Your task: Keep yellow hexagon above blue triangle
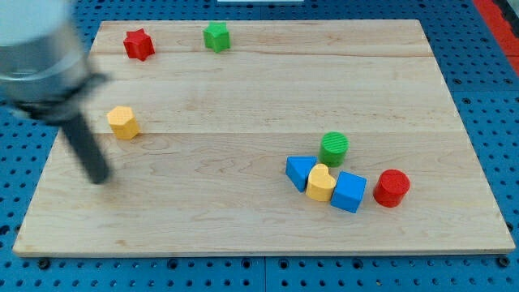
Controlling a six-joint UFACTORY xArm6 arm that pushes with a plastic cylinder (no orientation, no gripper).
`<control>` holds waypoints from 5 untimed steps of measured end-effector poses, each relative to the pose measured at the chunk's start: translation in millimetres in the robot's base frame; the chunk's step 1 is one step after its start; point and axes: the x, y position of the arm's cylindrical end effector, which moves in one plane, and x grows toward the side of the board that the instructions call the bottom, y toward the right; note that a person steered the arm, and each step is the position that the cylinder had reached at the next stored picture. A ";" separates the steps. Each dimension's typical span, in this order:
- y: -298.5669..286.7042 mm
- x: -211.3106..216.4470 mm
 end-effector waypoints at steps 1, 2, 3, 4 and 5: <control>-19.3 -69.3; 20.9 -98.9; 39.3 -88.4; 41.4 -74.0; 73.3 -67.8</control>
